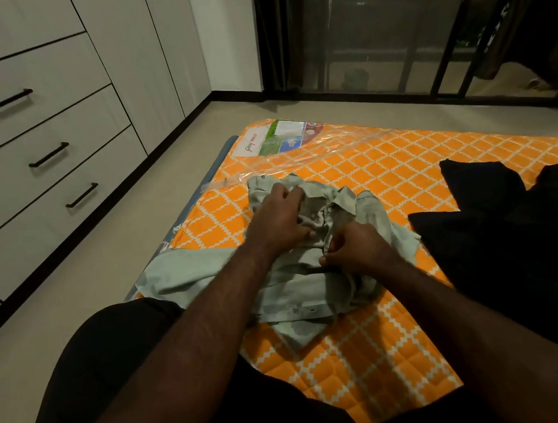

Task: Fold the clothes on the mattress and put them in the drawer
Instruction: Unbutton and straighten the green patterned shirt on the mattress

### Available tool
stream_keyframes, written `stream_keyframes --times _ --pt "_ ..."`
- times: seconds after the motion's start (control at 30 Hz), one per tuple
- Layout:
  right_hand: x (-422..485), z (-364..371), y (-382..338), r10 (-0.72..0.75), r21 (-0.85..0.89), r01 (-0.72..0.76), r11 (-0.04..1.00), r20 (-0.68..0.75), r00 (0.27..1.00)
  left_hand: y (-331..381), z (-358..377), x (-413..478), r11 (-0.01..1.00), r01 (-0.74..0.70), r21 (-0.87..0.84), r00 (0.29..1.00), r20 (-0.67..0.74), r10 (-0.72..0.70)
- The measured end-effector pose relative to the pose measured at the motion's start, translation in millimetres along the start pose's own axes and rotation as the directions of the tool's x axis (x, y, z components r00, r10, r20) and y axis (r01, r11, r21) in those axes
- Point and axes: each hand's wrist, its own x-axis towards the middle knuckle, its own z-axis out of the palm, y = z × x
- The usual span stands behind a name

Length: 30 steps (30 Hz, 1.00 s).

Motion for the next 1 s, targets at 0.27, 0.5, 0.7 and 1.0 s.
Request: stream_keyframes --times 0.27,0.5,0.7,1.0 --pt "-0.6 -5.3 -2.2 0.048 0.164 -0.025 0.986 -0.137 0.989 -1.0 -8.3 0.7 0.987 0.114 -0.113 0.986 -0.112 -0.126" --pt "-2.1 -7.6 -5.7 0.159 0.54 -0.065 0.839 -0.129 0.979 -0.4 -1.0 0.2 0.995 0.099 0.013 0.978 0.185 -0.1" --pt "-5.8 -10.7 -8.4 0.158 0.724 -0.124 0.679 0.021 0.987 6.0 2.6 -3.4 0.992 0.123 0.027 0.98 0.153 -0.126" --pt "-11.1 -11.1 -9.8 0.196 0.73 -0.222 0.646 0.123 0.973 13.3 -6.2 0.0 0.972 0.214 -0.096 0.959 0.208 -0.19"
